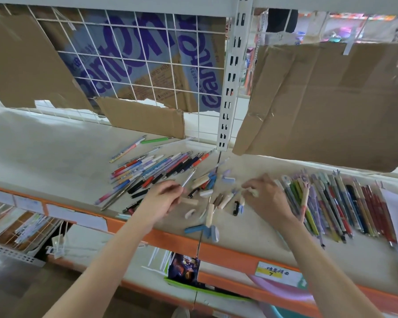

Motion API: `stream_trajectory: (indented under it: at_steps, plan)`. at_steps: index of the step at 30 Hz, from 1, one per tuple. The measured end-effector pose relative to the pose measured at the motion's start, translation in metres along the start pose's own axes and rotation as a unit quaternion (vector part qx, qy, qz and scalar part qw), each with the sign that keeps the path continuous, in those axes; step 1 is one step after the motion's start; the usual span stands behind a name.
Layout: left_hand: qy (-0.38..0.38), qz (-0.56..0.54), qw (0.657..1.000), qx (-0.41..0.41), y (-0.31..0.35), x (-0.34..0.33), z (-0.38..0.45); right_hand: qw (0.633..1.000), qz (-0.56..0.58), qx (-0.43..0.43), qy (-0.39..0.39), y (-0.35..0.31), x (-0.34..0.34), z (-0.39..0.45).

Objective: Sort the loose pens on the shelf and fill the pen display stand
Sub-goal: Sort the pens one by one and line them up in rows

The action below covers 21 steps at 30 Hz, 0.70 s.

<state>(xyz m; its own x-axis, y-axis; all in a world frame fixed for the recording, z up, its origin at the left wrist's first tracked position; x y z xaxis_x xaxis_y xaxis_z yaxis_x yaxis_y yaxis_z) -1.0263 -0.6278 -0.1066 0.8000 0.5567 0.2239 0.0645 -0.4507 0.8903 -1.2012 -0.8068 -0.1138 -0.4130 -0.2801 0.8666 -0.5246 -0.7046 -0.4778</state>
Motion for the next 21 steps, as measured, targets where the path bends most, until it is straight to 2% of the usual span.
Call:
stream_trajectory:
  at_steps: [2, 5, 7, 10, 14, 17, 19, 21]
  plan:
    - [0.009, -0.001, 1.000, -0.002, -0.003, 0.000, 0.002, 0.992, 0.020, 0.122, 0.028, -0.033, -0.008, -0.004]
    - [0.022, 0.002, 1.000, 0.007, -0.009, 0.001, 0.002, 0.963, 0.026, 0.257, -0.076, -0.070, -0.030, -0.011]
    - [0.029, 0.019, 0.999, -0.004, -0.012, 0.004, 0.000, 0.948, -0.020, 0.290, -0.128, -0.077, -0.045, -0.012]
    - [0.037, 0.054, 0.997, -0.042, -0.014, 0.008, -0.005, 0.936, -0.093, 0.313, -0.129, -0.078, -0.049, -0.006]
    - [0.038, 0.056, 0.996, -0.059, -0.017, 0.012, -0.007, 0.927, -0.139, 0.313, -0.151, -0.070, -0.056, -0.002]
    - [0.037, 0.059, 0.996, -0.063, -0.017, 0.010, -0.008, 0.931, -0.103, 0.313, -0.154, -0.067, -0.053, -0.006]
    - [0.030, 0.058, 0.995, -0.071, -0.017, 0.007, -0.008, 0.955, 0.027, 0.279, -0.100, -0.066, -0.041, -0.004]
    - [0.014, 0.057, 0.995, -0.081, -0.015, 0.003, -0.008, 0.964, 0.218, 0.150, -0.015, -0.058, -0.026, 0.002]
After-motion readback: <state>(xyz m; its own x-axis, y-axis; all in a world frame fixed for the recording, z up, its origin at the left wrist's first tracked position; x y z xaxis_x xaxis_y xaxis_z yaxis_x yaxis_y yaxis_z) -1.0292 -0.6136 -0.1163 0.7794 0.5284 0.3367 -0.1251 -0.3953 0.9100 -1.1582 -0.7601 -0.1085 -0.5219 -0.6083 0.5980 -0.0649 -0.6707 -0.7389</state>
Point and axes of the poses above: each hand's wrist, its own z-axis towards the middle knuckle, its own x-axis out of the back of the hand, y = z × x, the point moved 3 cm from there along z, towards the middle knuckle, and after that the axes turned 8 degrees about x, right-handed, at the moved point
